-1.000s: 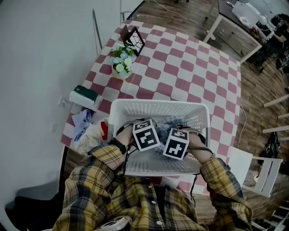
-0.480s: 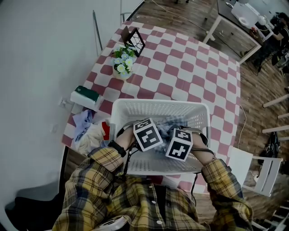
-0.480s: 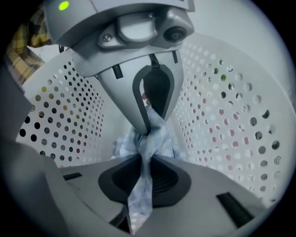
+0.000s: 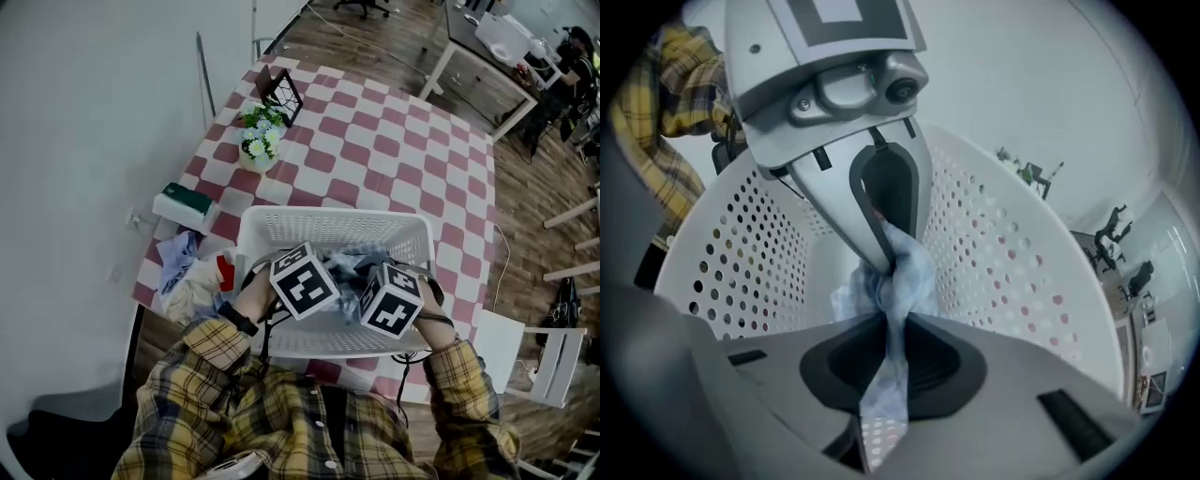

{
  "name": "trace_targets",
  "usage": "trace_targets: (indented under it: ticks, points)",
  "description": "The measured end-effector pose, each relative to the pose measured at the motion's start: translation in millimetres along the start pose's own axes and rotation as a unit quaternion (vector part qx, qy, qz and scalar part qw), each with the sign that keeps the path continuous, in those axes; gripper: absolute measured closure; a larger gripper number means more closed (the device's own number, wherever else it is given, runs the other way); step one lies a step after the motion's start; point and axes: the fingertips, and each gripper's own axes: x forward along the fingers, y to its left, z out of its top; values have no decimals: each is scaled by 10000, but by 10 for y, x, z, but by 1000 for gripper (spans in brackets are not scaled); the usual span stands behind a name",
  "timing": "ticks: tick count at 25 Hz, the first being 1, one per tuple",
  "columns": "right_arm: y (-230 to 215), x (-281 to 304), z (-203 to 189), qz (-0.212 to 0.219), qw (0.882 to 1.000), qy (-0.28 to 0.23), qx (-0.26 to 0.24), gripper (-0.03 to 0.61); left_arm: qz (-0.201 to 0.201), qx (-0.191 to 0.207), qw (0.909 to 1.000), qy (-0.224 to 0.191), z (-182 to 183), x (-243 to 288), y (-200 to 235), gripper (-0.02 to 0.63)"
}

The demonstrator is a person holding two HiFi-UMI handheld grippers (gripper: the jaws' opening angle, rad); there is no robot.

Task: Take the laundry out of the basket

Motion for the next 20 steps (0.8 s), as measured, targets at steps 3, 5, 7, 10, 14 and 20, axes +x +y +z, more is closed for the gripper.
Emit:
trace_targets:
  ticks: [3,5,7,10,14,20]
  points:
    - [-49,-201,47,-221,9994,-206,146,502,144,-63,9996,-244,128,-176,-27,486]
    - [-70,-343,86,-355,9985,-335,258,502,254,-103,9989,-378,211,-293,-50,486]
    - [-85,-483,117,-490,9970,-481,369,502,373,-138,9979,-508,294,-414,-76,486]
    - [-117,-719,170,-719,9930,-771,540,503,513,-188,9956,-768,432,-622,-131,486]
    - [-142,-1053,253,-973,9840,-1255,812,503,697,-252,9911,-1103,597,-908,-210,486]
    - [-127,-1475,364,-1308,9690,-1874,934,505,978,-304,9833,-1502,774,-1280,-358,486]
